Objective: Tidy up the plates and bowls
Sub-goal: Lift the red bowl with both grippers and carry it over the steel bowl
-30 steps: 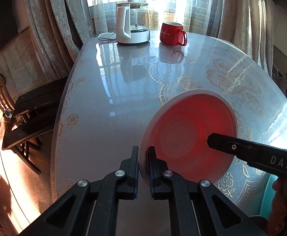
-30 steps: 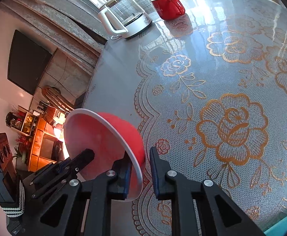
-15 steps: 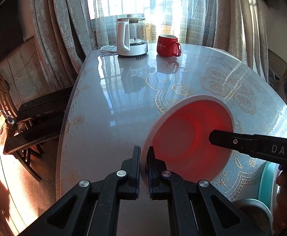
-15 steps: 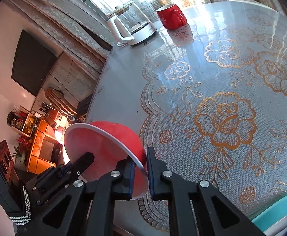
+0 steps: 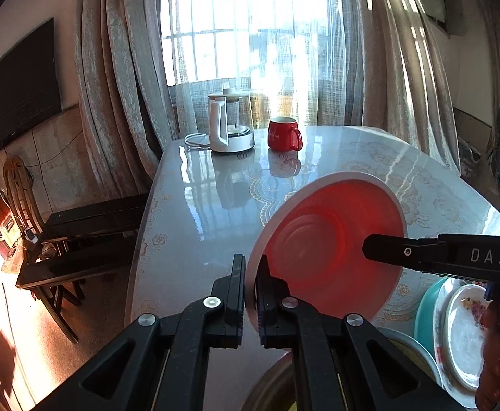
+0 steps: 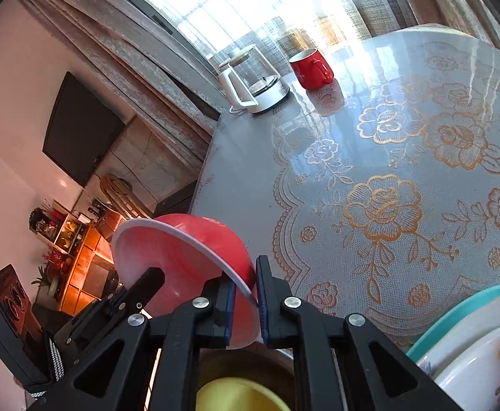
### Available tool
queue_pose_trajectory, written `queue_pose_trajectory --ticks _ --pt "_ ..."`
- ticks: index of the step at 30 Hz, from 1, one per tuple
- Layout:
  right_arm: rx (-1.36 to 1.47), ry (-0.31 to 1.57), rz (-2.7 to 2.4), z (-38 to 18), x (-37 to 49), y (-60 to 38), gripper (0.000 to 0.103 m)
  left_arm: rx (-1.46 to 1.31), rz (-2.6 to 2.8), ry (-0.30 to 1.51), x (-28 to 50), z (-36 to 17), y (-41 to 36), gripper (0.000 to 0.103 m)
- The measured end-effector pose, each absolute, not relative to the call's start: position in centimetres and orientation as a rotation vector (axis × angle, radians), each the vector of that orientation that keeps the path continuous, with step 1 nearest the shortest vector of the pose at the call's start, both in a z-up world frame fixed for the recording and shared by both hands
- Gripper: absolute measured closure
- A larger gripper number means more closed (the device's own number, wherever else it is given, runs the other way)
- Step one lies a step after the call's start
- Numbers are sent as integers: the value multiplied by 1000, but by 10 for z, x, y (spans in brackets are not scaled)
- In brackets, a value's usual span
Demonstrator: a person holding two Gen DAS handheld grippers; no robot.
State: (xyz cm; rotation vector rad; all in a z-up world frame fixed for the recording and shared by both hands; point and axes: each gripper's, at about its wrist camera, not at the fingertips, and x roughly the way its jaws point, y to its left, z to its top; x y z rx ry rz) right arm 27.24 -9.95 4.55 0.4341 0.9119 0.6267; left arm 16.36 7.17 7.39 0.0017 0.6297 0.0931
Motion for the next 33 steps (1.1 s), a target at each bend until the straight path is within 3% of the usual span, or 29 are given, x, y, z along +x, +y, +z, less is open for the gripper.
queue_pose_trajectory --ticks 11,33 --pt "427 848 642 62 215 -118 91 -56 48 588 103 84 61 97" --pt "444 924 647 35 157 -131 89 -32 1 663 36 54 48 97"
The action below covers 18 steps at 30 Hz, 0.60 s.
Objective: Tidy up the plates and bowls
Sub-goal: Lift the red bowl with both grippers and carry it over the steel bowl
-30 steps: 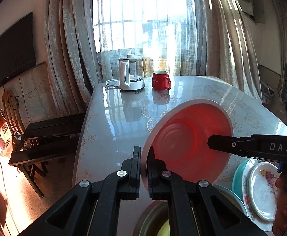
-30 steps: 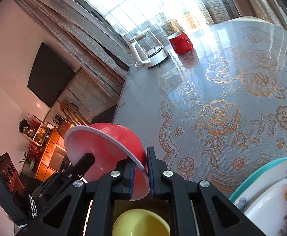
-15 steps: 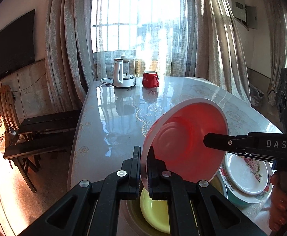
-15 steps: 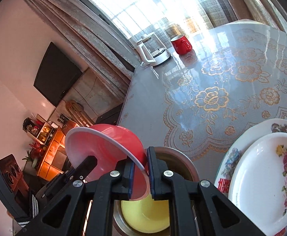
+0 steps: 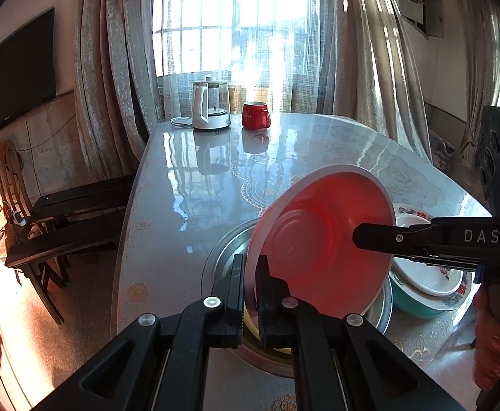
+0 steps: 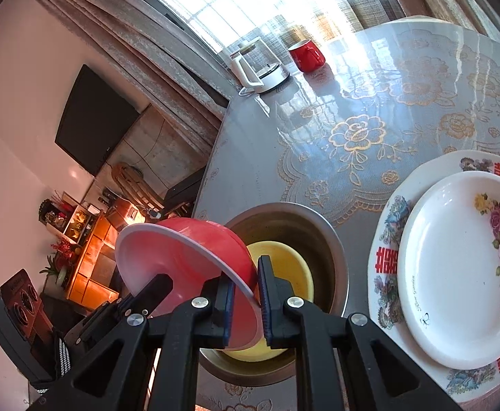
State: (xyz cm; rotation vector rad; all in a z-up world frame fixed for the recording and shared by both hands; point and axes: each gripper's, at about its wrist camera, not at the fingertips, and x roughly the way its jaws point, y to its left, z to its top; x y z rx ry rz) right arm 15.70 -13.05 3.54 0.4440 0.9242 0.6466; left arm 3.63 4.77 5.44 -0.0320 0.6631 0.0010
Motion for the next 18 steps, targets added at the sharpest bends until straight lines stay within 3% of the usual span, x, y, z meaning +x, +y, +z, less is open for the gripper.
queue_pose_trajectory --ticks 18 --pt "441 977 620 15 149 -133 88 -39 -6 717 34 35 45 97"
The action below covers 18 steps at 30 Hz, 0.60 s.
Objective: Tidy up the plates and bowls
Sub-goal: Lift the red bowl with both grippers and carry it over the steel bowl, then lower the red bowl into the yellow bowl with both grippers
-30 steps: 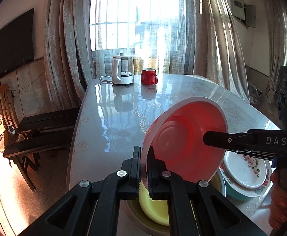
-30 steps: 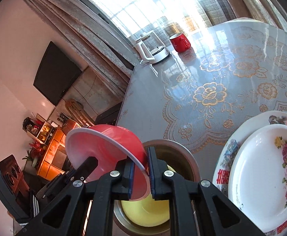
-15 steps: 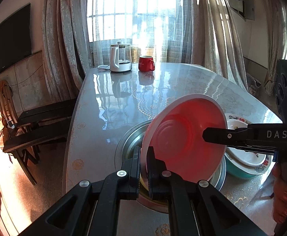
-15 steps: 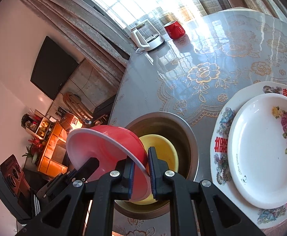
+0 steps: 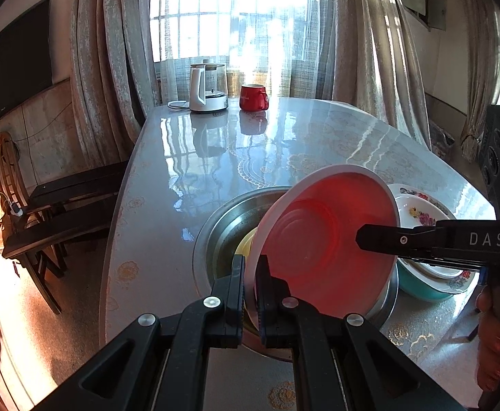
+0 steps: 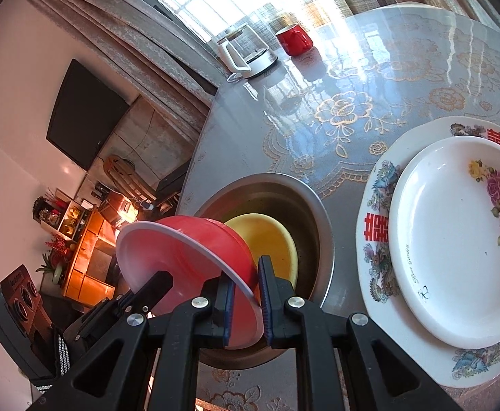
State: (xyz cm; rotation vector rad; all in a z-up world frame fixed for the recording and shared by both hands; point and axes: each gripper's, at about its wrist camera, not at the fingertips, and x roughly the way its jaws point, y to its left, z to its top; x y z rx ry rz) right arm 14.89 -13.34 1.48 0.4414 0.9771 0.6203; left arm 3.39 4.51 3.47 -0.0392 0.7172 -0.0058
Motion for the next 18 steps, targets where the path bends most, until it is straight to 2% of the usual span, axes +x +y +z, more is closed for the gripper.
queue_pose_trajectory --ticks 18 --pt "428 998 612 7 146 -129 88 -58 -1 743 37 29 48 95"
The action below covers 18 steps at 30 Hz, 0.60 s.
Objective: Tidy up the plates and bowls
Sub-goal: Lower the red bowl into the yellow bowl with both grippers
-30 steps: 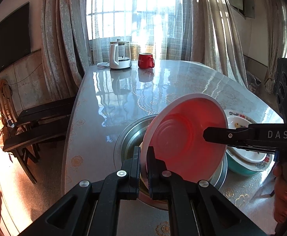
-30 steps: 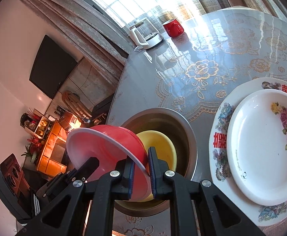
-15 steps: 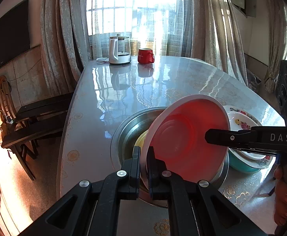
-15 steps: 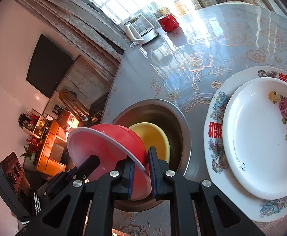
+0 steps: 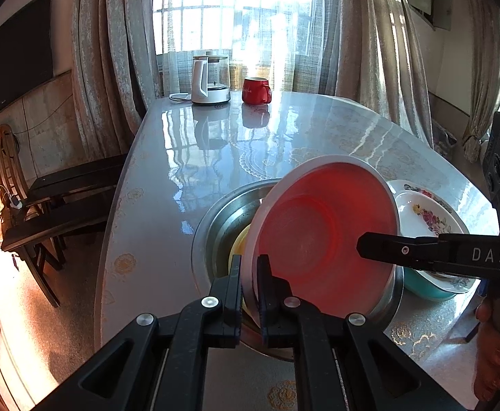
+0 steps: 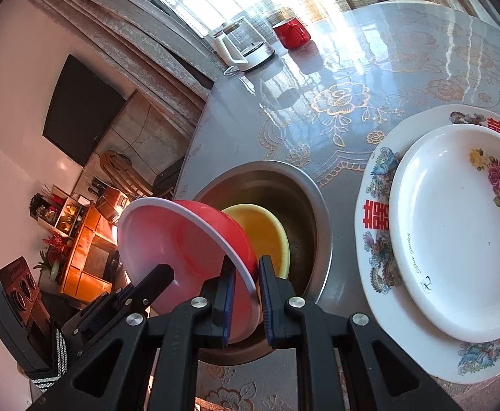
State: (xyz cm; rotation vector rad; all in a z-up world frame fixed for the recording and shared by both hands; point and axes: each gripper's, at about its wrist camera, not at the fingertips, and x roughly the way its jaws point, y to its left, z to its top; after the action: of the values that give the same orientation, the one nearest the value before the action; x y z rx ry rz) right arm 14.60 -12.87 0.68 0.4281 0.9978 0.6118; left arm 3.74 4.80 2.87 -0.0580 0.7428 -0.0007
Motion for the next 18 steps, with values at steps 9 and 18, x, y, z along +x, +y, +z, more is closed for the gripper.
queue_pose_trajectory --ticks 9,18 --pt "466 992 608 8 149 -137 88 -87 2 766 42 27 53 94" --pt "468 1021 630 2 149 -131 88 -107 22 775 46 24 56 93"
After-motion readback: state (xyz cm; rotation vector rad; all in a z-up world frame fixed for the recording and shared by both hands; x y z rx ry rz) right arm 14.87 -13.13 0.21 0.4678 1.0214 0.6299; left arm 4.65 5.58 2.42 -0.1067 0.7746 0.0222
